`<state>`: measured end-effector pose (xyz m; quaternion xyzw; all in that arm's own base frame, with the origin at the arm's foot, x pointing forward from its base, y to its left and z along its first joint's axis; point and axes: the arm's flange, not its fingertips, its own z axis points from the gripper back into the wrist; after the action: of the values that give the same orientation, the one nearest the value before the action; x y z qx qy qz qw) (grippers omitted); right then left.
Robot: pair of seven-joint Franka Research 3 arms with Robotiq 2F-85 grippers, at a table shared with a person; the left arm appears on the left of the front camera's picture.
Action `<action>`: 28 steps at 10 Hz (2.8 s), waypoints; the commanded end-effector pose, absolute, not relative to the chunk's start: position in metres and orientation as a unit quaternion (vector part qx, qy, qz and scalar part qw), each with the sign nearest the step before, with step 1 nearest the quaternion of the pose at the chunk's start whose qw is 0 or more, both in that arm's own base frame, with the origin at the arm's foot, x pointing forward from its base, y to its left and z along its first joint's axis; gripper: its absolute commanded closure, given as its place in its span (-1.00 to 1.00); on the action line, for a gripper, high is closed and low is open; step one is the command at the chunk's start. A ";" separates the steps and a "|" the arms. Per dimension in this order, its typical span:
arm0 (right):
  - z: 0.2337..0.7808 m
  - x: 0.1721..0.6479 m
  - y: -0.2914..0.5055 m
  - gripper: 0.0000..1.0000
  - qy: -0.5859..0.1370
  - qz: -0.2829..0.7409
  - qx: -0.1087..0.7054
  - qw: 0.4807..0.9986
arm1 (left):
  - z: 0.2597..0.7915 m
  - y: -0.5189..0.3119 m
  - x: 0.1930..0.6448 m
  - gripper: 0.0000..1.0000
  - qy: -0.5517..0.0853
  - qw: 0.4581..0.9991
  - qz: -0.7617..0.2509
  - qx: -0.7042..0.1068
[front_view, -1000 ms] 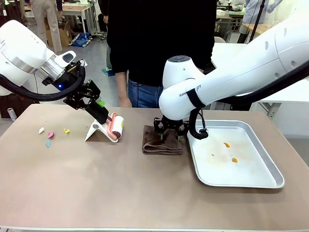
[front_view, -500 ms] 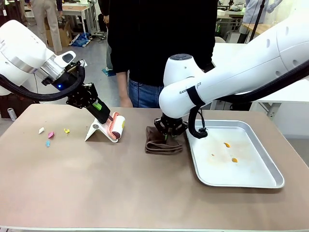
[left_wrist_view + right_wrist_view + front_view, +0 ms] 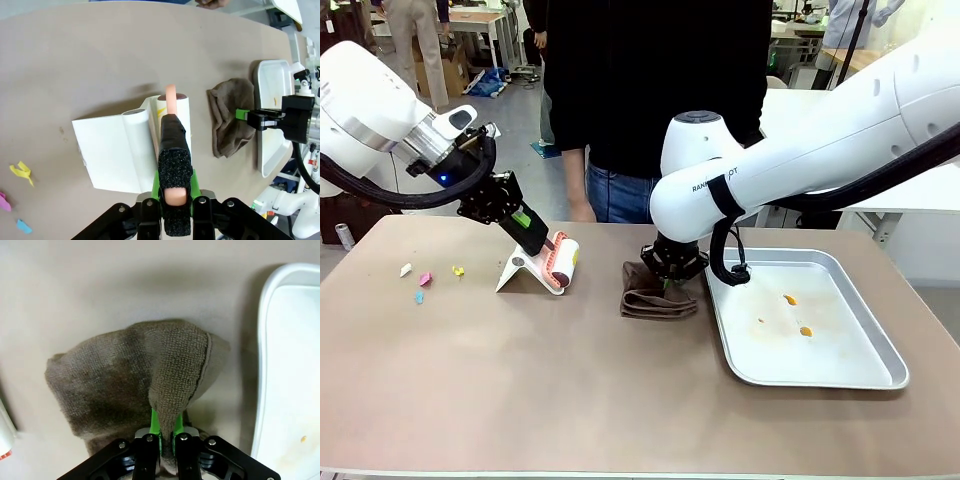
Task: Clean the surface of the table.
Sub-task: Hold the Lint Roller with your left hand and the towel with your right hand.
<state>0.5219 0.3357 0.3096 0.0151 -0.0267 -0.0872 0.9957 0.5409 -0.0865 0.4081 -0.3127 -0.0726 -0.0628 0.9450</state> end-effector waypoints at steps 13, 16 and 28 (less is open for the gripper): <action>0.393 0.431 0.123 1.00 -0.033 0.016 0.579 0.814 | 0.565 -0.008 0.379 1.00 -0.112 0.846 -0.075 -0.515; 0.404 0.412 0.043 1.00 -0.058 -0.007 0.616 0.786 | 0.580 0.081 0.355 1.00 -0.164 0.813 0.002 -0.559; 0.429 0.350 -0.065 1.00 -0.093 -0.084 0.695 0.708 | 0.472 0.284 0.320 1.00 -0.147 0.783 -0.034 -0.604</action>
<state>0.3514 -0.0763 0.4294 0.7042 -0.0793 -0.0667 0.7024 0.3166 0.2813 0.4684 -0.6015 -0.1341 -0.0485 0.7861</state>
